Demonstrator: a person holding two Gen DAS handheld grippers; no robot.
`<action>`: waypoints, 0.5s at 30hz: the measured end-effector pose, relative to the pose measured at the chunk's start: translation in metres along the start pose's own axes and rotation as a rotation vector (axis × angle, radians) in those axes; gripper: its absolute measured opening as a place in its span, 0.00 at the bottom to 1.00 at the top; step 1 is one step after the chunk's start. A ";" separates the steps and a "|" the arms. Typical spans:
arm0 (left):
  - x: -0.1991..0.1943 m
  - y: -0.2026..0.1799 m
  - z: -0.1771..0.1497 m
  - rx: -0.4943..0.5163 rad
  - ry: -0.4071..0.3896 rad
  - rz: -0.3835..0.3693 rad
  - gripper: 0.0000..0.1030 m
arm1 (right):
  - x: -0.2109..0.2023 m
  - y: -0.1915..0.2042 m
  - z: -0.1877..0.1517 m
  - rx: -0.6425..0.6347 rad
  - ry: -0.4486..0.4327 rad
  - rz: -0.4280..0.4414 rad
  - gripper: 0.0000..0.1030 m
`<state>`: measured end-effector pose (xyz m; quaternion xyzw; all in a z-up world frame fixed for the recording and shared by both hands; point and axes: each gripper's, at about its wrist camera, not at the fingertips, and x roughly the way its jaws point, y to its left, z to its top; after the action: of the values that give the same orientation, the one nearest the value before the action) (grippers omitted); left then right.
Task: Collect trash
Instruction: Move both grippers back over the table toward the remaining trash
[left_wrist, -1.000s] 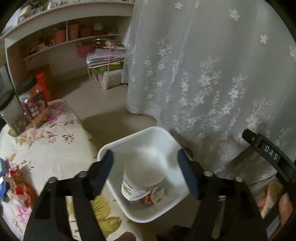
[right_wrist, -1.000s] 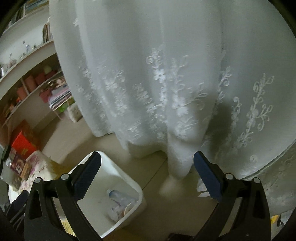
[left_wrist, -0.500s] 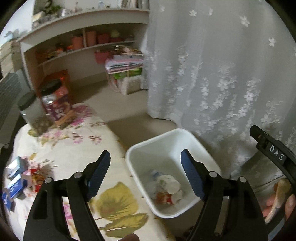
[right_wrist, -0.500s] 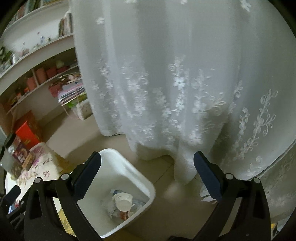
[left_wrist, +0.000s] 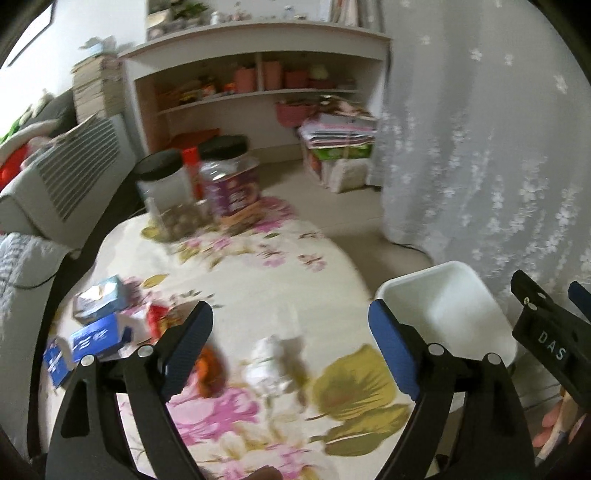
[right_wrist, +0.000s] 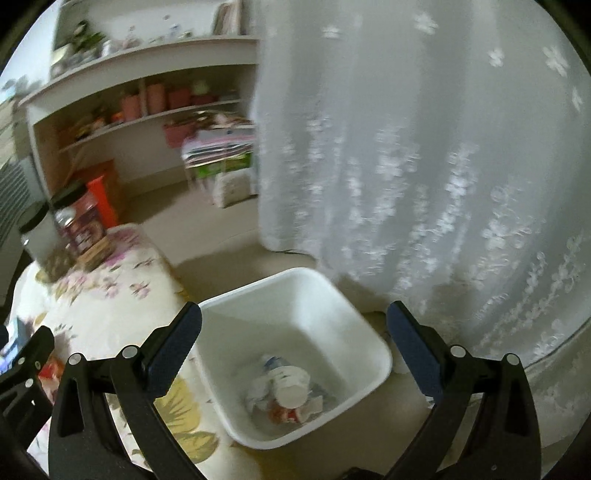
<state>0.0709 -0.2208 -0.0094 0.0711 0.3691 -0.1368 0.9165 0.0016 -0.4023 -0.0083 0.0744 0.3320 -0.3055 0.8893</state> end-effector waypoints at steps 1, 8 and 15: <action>0.001 0.005 -0.002 -0.005 0.004 0.009 0.82 | -0.001 0.009 -0.002 -0.016 0.004 0.013 0.93; 0.006 0.056 -0.020 -0.051 0.044 0.086 0.82 | 0.000 0.049 -0.012 -0.064 0.048 0.085 0.93; 0.008 0.104 -0.035 -0.081 0.079 0.160 0.82 | -0.001 0.099 -0.025 -0.132 0.094 0.166 0.93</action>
<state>0.0844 -0.1156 -0.0368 0.0685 0.4035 -0.0450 0.9113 0.0459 -0.3135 -0.0338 0.0572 0.3853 -0.2047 0.8980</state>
